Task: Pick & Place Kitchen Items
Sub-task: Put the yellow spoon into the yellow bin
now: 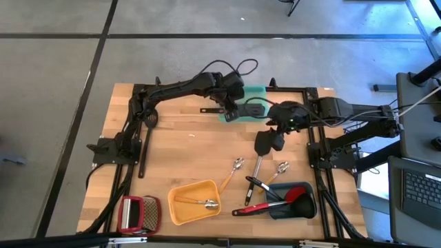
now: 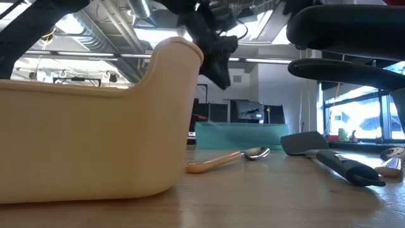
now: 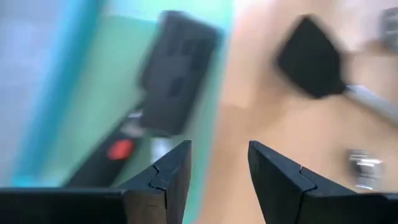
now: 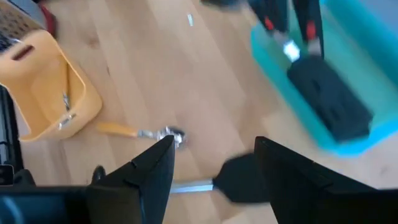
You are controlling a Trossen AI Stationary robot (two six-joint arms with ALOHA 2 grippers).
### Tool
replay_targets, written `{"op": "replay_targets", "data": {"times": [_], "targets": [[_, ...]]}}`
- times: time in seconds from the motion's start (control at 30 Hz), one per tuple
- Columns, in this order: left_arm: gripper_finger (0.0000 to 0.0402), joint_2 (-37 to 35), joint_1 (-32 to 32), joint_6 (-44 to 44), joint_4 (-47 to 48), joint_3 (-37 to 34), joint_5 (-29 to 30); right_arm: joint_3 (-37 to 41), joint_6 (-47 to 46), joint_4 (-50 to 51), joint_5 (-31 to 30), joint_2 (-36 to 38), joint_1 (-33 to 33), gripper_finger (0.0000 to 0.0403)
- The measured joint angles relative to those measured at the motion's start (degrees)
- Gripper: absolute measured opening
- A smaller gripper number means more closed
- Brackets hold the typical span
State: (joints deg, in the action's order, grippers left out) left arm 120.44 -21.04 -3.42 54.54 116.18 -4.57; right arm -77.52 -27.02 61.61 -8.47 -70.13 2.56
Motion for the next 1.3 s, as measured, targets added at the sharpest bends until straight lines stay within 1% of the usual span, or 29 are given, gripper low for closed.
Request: {"op": "replay_targets", "data": {"times": [0.07, 0.13, 0.2, 0.33, 0.5, 0.6, 0.7, 0.8, 0.87, 1.0, 1.07, 1.13, 1.2, 1.3], "targets": [[0.0152, 0.0, 0.8, 1.2, 0.2, 0.4, -4.1, 2.4, -3.0, 0.2, 1.3, 0.0, -0.4, 0.0225], [0.0152, 0.0, 1.8, 2.4, 0.5, 0.4, -8.2, 6.1, -6.0, 0.1, 4.1, 0.0, -1.2, 0.0225], [0.0152, 0.0, 3.1, 3.3, 1.5, 0.4, -11.0, 10.0, -9.2, -0.1, 7.2, 0.0, -2.4, 0.0225], [0.0149, 0.0, 6.4, 3.7, 4.9, 0.4, -11.6, 16.9, -12.9, -1.5, 12.2, 0.0, -4.1, 0.0225], [0.0144, 0.0, 10.7, 4.4, 9.7, 0.4, -11.3, 21.4, -13.4, -4.0, 17.3, 0.0, -4.3, 0.0225], [0.0144, 0.0, 13.4, 6.4, 9.9, -0.1, -11.2, 21.7, -11.1, -4.5, 19.4, 0.0, -4.3, 0.0225], [0.0143, 0.0, 16.5, 8.4, 9.7, -1.1, -11.2, 21.8, -6.5, -6.1, 21.6, 0.1, -4.3, 0.0225], [0.0143, 0.0, 19.3, 11.4, 8.2, -1.8, -10.0, 21.8, -0.2, -8.0, 22.4, 0.7, -4.3, 0.0225], [0.0143, 0.0, 20.8, 15.1, 6.1, -2.6, -8.9, 21.8, 5.0, -9.8, 24.4, 0.8, -4.3, 0.0225], [0.0143, 0.0, 23.9, 22.6, 1.5, -4.0, -5.7, 22.5, 11.4, -17.0, 34.0, 0.9, -4.3, 0.0225], [0.0143, 0.0, 25.4, 26.7, -0.8, -5.0, -2.6, 24.4, 11.9, -20.7, 37.0, 0.8, -4.3, 0.0225], [0.0143, 0.1, 26.8, 31.4, -2.4, -5.7, 1.1, 27.0, 12.0, -22.9, 38.5, 0.8, -4.2, 0.0225], [0.0143, 0.1, 28.0, 35.9, -4.4, -6.2, 5.1, 29.9, 12.4, -26.0, 38.4, 0.8, -3.8, 0.0225], [0.0143, 0.1, 29.7, 41.3, -5.0, -7.1, 11.5, 34.7, 12.5, -33.6, 38.3, 0.7, -3.6, 0.0224]]}}
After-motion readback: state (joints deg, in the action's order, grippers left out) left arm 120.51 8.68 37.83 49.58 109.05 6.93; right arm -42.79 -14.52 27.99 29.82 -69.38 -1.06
